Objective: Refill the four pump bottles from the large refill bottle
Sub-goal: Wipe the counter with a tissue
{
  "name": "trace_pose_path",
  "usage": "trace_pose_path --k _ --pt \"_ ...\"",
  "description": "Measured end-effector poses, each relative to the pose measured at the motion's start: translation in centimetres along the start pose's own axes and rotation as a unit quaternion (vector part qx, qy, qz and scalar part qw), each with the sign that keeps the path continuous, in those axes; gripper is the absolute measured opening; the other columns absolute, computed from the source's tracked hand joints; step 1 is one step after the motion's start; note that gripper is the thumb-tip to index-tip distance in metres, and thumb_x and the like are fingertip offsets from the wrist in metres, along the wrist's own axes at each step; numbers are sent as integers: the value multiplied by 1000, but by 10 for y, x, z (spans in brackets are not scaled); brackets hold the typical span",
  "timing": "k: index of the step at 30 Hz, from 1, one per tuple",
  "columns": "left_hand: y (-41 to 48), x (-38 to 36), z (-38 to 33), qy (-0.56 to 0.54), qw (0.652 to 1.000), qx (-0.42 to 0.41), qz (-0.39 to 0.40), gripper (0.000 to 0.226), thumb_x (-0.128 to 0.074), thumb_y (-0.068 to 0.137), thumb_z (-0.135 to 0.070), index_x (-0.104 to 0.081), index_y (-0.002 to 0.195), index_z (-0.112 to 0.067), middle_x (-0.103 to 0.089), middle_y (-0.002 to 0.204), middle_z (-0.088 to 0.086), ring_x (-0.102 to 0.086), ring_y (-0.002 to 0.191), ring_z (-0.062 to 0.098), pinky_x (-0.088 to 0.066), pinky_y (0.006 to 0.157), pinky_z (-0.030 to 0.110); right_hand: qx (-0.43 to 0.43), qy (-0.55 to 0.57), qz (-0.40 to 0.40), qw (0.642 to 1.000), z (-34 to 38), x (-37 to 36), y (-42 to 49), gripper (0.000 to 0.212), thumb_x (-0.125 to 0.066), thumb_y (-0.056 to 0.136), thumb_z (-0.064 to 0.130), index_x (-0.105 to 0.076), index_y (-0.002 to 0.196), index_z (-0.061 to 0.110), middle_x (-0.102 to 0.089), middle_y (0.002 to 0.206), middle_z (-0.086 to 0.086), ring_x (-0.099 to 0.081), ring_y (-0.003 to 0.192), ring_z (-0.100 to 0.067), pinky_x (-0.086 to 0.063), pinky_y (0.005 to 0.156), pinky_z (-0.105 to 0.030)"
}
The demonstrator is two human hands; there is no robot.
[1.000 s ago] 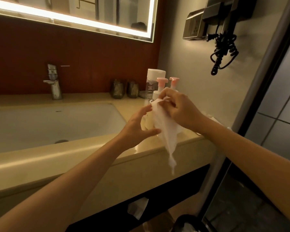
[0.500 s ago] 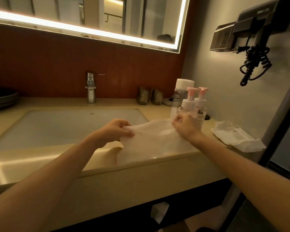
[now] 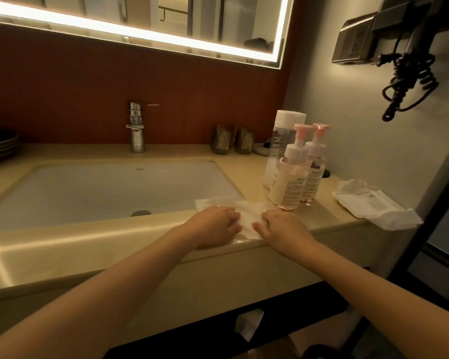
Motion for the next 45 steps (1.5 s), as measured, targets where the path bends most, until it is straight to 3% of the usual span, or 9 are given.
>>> trace_pose_path --k 8,12,18,26,37,41,45 --pt "47 -10 -14 -24 997 -5 79 43 -32 100 -25 -38 138 -7 -33 147 10 -34 132 24 -24 106 30 -4 13 -10 1000 -16 5 6 38 -41 95 38 -50 122 13 -57 121 -9 -54 109 -27 -42 79 -31" --pt "67 -14 -12 -54 993 7 102 45 -29 101 -23 -30 143 -8 -26 151 8 -27 137 21 -19 109 29 -23 19 -5 1000 -20 0 18 45 -39 96 39 -40 134 14 -53 129 -11 -50 117 -28 -43 86 -34" --pt "97 -18 3 -58 990 32 122 52 -29 100 -24 -13 148 -10 -4 157 4 -5 144 17 -5 113 25 -51 -15 21 998 -29 -5 45 48 -34 97 41 -52 121 3 -51 131 -14 -45 121 -29 -41 91 -35" --pt "136 -22 28 -52 989 51 130 54 -29 100 -25 -12 149 -13 -4 157 3 -2 144 16 -3 114 29 -61 -37 46 996 -28 -6 78 47 -27 101 35 -49 125 2 -50 131 -18 -42 123 -31 -33 98 -33" --pt "184 -19 58 -60 987 65 136 54 -30 99 -26 -13 149 -14 -5 157 2 -4 144 16 -6 114 31 -111 -36 66 991 -40 -24 139 49 -28 100 38 -45 130 3 -43 137 -20 -40 126 -31 -36 98 -36" --pt "193 -17 66 -62 987 60 135 53 -31 99 -26 -15 149 -15 -7 157 1 -5 144 16 -6 114 31 -91 -53 80 991 -38 -26 155 50 -25 100 35 -40 134 2 -39 140 -21 -36 130 -32 -33 103 -38" --pt "194 -17 67 -52 988 58 136 52 -29 100 -29 -15 149 -19 -5 157 -1 -3 144 16 -5 114 33 -69 -58 90 992 -38 -23 158 46 -28 100 34 -45 129 3 -46 135 -18 -43 123 -31 -37 96 -36"
Point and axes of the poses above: each hand's wrist, its own y-axis towards the middle knuckle, its own x-axis out of the back of the hand, z = x × y, the point moved 4 cm from there along y, towards the middle knuckle
